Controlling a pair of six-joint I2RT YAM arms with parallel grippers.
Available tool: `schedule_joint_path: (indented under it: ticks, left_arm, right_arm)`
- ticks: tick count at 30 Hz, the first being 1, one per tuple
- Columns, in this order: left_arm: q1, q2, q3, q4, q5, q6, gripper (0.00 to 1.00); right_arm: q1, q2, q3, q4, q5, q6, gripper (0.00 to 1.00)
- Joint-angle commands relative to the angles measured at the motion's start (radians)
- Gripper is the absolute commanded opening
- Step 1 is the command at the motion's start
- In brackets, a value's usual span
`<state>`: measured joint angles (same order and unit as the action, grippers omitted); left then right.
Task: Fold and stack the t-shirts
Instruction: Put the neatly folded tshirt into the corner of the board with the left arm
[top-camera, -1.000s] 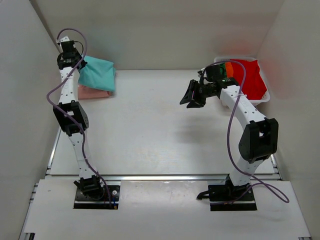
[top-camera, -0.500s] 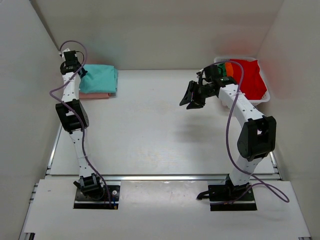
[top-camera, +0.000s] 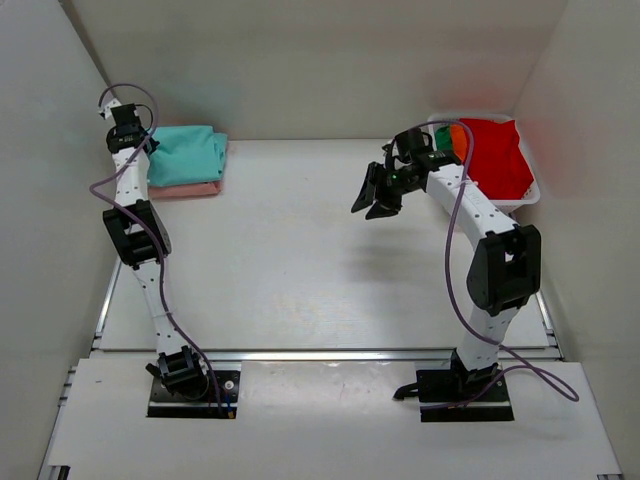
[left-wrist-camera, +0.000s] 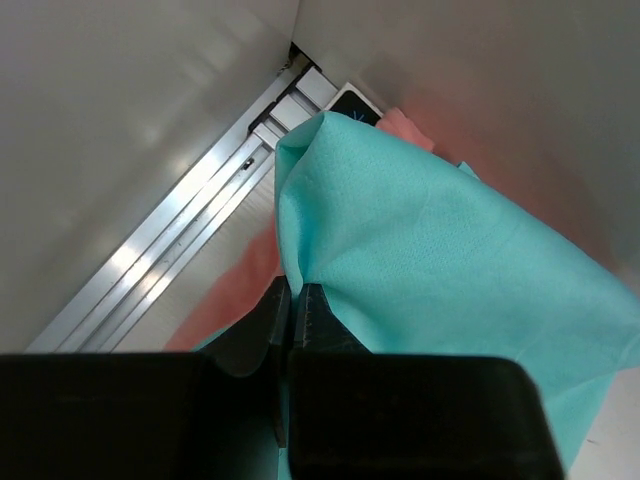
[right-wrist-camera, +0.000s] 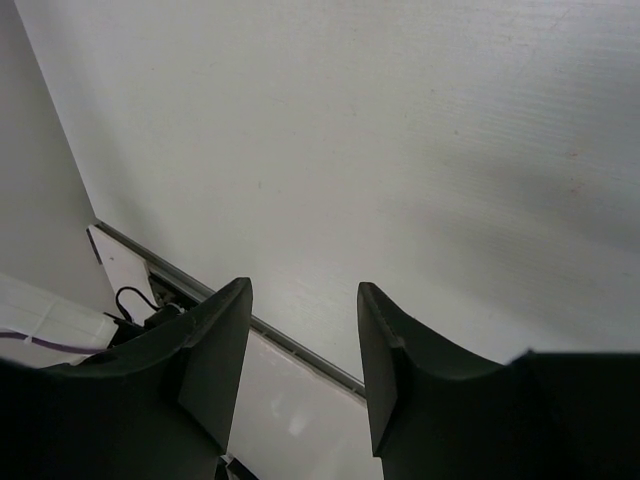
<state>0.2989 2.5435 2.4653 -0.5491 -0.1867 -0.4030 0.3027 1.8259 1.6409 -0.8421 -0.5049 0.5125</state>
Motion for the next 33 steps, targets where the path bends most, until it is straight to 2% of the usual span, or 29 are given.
schedule_joint_path:
  ticks: [1,4,5,6,8,9,10,13,16,19,21,24,26,28,31,33]
  left_arm:
    - [0.025,-0.02,0.04,0.031,-0.026,-0.014,0.0]
    - [0.028,-0.008,0.043,0.043,-0.01,-0.013,0.0]
    - [0.034,-0.006,0.05,0.038,-0.008,-0.01,0.04]
    - [0.031,-0.009,0.06,0.032,-0.007,-0.004,0.17]
    - [0.022,-0.035,0.081,0.034,-0.005,0.018,0.56]
    - [0.011,-0.052,0.083,0.032,-0.005,0.026,0.69]
    - [0.003,-0.087,0.074,0.04,-0.008,0.026,0.98]
    - [-0.024,-0.193,-0.021,0.035,0.018,0.018,0.99]
    - [-0.064,-0.322,-0.193,0.031,0.157,0.059,0.99]
    - [-0.124,-0.455,-0.446,-0.012,0.245,0.049,0.98]
    - [-0.202,-0.569,-0.73,-0.006,0.269,0.04,0.99]
    - [-0.285,-0.744,-1.015,-0.015,0.366,0.053,0.98]
    - [-0.348,-0.791,-1.089,-0.064,0.398,0.064,0.98]
    - [-0.449,-0.833,-1.154,-0.17,0.337,0.081,0.99]
    - [-0.584,-0.888,-1.154,-0.308,0.222,0.156,0.99]
    - [-0.619,-0.981,-1.196,-0.331,0.193,0.133,0.98]
  right_arm:
    - [0.022,0.015,0.057,-0.005,0.006,0.014,0.44]
    - [0.022,0.026,0.069,-0.006,0.015,0.018,0.44]
    - [0.027,0.029,0.073,-0.014,0.016,0.018,0.44]
    - [0.027,0.032,0.071,-0.006,0.017,0.018,0.44]
    - [0.033,0.035,0.083,-0.014,0.038,0.008,0.44]
    - [0.035,0.035,0.094,-0.018,0.049,0.008,0.44]
    - [0.027,0.039,0.096,-0.026,0.057,0.0,0.44]
    - [0.015,0.02,0.1,-0.037,0.084,-0.02,0.45]
    - [0.003,-0.011,0.1,-0.072,0.129,-0.048,0.46]
    - [-0.017,-0.048,0.085,-0.113,0.167,-0.074,0.47]
    - [-0.022,-0.111,0.025,-0.126,0.19,-0.1,0.47]
    - [-0.059,-0.218,-0.09,-0.101,0.224,-0.103,0.48]
    - [-0.094,-0.301,-0.17,-0.071,0.227,-0.094,0.49]
    - [-0.144,-0.396,-0.269,-0.051,0.232,-0.095,0.48]
    - [-0.191,-0.486,-0.341,-0.051,0.236,-0.115,0.49]
    - [-0.226,-0.52,-0.374,-0.043,0.247,-0.127,0.49]
